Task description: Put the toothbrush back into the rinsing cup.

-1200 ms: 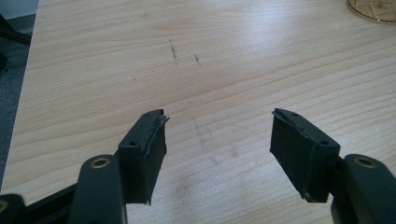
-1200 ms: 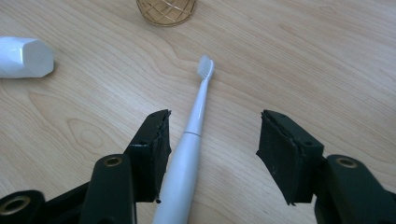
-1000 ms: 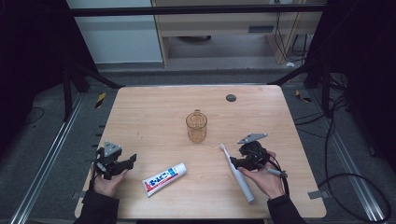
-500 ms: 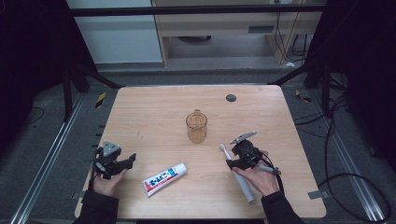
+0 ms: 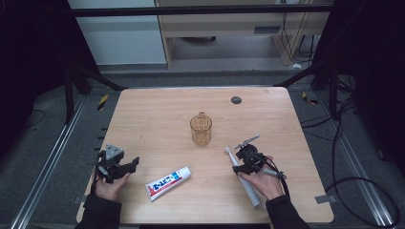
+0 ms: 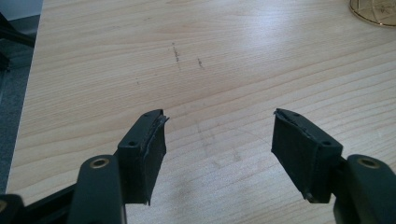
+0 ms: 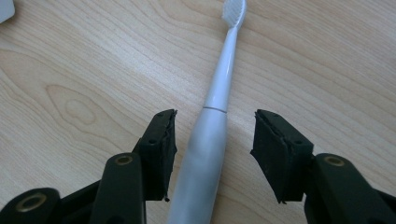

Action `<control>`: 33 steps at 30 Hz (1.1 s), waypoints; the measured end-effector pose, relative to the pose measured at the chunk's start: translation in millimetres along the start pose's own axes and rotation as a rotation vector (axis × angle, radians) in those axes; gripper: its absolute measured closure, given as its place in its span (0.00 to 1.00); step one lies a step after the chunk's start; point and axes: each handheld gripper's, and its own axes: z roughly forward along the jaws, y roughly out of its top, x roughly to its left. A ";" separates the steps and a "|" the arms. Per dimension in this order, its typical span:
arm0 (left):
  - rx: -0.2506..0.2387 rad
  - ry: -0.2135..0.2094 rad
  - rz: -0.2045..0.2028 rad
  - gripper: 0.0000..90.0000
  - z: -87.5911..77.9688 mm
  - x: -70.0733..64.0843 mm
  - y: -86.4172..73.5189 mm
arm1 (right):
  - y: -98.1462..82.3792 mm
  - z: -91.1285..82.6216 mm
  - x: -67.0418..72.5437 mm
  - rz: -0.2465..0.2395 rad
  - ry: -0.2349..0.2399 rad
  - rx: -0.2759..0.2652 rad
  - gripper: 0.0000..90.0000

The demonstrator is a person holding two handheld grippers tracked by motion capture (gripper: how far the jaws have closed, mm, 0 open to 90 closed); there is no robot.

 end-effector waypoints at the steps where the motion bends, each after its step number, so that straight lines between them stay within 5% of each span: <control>1: 0.000 0.000 0.000 0.38 0.1 0.0 0.0 | 0.0 0.7 0.2 0.001 0.001 0.003 0.55; 33: 0.012 0.001 0.015 0.38 0.8 -3.0 -0.2 | -4.1 19.2 -1.1 0.027 0.032 0.100 0.66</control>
